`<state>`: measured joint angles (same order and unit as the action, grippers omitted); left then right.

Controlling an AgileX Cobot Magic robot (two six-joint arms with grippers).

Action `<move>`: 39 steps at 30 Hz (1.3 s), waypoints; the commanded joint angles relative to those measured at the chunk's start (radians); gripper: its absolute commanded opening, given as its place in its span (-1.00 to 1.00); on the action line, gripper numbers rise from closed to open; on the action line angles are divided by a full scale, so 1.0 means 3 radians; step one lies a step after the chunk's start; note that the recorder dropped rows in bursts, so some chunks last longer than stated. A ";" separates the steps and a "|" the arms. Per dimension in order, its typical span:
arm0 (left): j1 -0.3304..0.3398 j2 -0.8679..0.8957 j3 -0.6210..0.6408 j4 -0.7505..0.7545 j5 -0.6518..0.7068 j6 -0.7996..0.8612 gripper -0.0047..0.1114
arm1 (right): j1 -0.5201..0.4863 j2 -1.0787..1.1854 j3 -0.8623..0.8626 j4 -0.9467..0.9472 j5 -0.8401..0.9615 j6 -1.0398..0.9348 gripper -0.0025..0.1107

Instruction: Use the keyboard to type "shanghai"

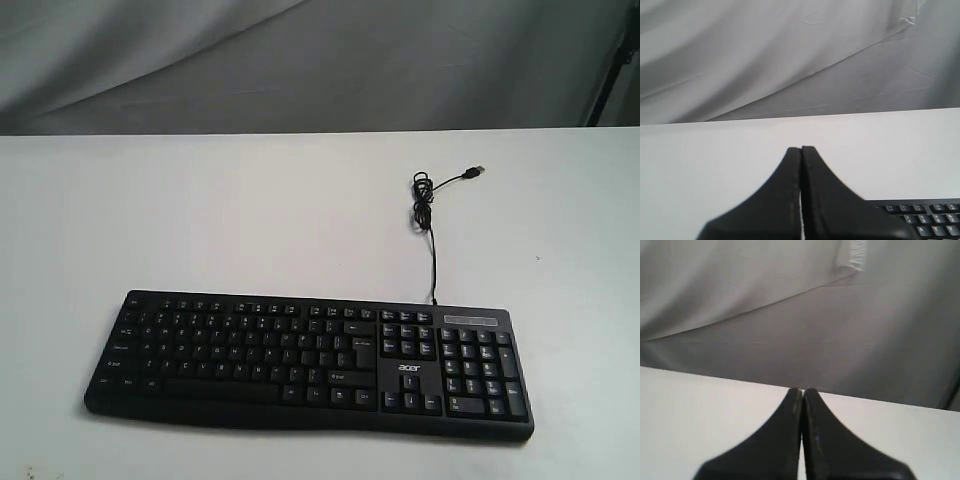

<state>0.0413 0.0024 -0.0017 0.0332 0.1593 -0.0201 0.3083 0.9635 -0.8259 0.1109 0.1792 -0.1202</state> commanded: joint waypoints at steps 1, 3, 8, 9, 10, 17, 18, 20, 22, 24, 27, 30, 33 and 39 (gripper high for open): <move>-0.0021 -0.0008 0.0006 -0.0006 -0.0018 -0.0009 -0.92 | -0.0532 -0.0816 0.0650 -0.0088 -0.0174 0.0007 -0.96; -0.0021 -0.0008 0.0006 -0.0006 -0.0018 -0.0009 -0.92 | -0.0738 -0.1180 0.0909 -0.0088 -0.0174 0.0007 -0.96; -0.0021 -0.0008 0.0006 -0.0006 -0.0018 -0.0009 -0.92 | -0.1028 -0.1947 0.1488 -0.0148 -0.0153 0.0007 -0.96; -0.0021 -0.0008 0.0006 -0.0006 -0.0018 -0.0009 -0.92 | -0.1028 -0.2060 0.1561 -0.0181 -0.0127 0.0007 -0.96; -0.0021 -0.0008 0.0006 -0.0006 -0.0018 -0.0009 -0.92 | -0.1028 -0.2159 0.1648 -0.0194 -0.0100 0.0007 -0.96; -0.0021 -0.0008 0.0006 -0.0006 -0.0018 -0.0009 -0.92 | -0.1129 -0.2642 0.2100 -0.0194 0.0066 0.0297 -0.96; -0.0021 -0.0008 0.0006 -0.0006 -0.0018 -0.0009 -0.92 | -0.1170 -0.2705 0.2155 -0.0194 0.0066 0.0343 -0.96; -0.0021 -0.0008 0.0006 -0.0006 -0.0018 -0.0009 -0.92 | -0.1228 -0.2822 0.2241 -0.0194 0.0111 0.0350 -0.96; -0.0021 -0.0008 0.0006 -0.0006 -0.0018 -0.0009 -0.92 | -0.1232 -0.2919 0.2324 -0.0194 0.0188 0.0350 -0.96; -0.0021 -0.0008 0.0006 -0.0006 -0.0018 -0.0009 -0.92 | -0.1232 -0.2997 0.2409 -0.0202 0.0239 0.0350 -0.96; -0.0021 -0.0008 0.0006 -0.0006 -0.0018 -0.0009 -0.92 | -0.1232 -0.3103 0.2544 -0.0220 0.0245 0.0350 -0.96; -0.0021 -0.0008 0.0006 -0.0006 -0.0018 -0.0009 -0.92 | -0.1232 -0.3212 0.2689 -0.0225 0.0245 0.0350 -0.96; -0.0021 -0.0008 0.0006 -0.0006 -0.0018 -0.0009 -0.92 | -0.1276 -0.3212 0.2753 -0.0225 0.0245 0.0358 -0.96; -0.0021 -0.0008 0.0006 -0.0006 -0.0018 -0.0009 -0.92 | -0.1296 -0.3212 0.2753 -0.0225 0.0546 0.0352 -0.96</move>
